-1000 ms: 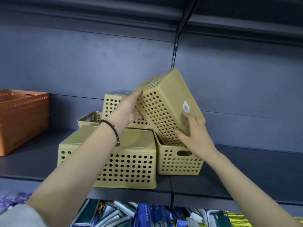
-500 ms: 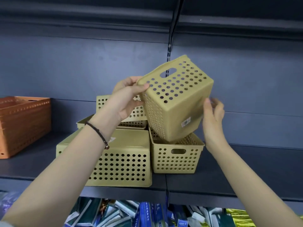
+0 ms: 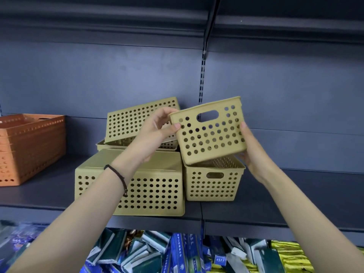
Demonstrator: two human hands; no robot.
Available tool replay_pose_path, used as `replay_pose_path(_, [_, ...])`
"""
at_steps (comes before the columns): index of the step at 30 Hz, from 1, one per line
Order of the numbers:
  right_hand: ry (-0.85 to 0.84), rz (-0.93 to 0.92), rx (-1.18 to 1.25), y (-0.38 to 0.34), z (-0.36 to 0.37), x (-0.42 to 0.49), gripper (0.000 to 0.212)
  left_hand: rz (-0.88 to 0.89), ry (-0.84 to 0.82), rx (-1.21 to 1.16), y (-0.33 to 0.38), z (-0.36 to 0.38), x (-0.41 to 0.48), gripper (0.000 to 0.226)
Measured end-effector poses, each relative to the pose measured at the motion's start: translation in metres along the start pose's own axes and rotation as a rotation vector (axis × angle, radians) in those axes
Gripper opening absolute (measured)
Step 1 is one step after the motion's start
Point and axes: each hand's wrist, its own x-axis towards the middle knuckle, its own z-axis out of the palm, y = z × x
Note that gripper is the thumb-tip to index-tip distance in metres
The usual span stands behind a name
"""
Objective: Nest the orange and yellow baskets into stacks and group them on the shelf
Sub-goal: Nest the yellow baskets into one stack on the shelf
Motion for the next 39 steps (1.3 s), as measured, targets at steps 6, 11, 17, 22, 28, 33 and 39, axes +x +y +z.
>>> replay_pose_path(6, [0.022,-0.024,-0.103,0.013,-0.009,-0.002,0.051,-0.001,-0.025,0.066,-0.008,0.023,-0.009,0.028])
replay_pose_path(11, [0.035,-0.112,-0.145,0.024,-0.018,-0.013,0.028,0.066,-0.054,0.034,-0.015,0.034,-0.017,0.03])
replay_pose_path(17, [-0.021,-0.177,-0.196,0.037,-0.025,-0.017,0.051,0.148,-0.091,0.044,-0.032,0.039,-0.019,0.028])
replay_pose_path(22, [-0.032,-0.14,-0.222,0.05,-0.026,-0.007,0.04,0.124,-0.086,0.078,-0.04,0.046,-0.005,0.033])
replay_pose_path(28, [-0.08,-0.1,-0.257,0.062,-0.03,0.006,0.056,0.087,-0.033,0.15,-0.054,0.049,0.008,0.035])
replay_pose_path(33, [-0.07,-0.099,-0.218,0.068,-0.032,0.007,0.063,0.07,-0.015,0.214,-0.06,0.051,0.008,0.033])
replay_pose_path(39, [-0.019,-0.083,-0.159,0.079,-0.03,0.005,0.059,-0.036,-0.07,0.382,-0.068,0.049,-0.004,0.029])
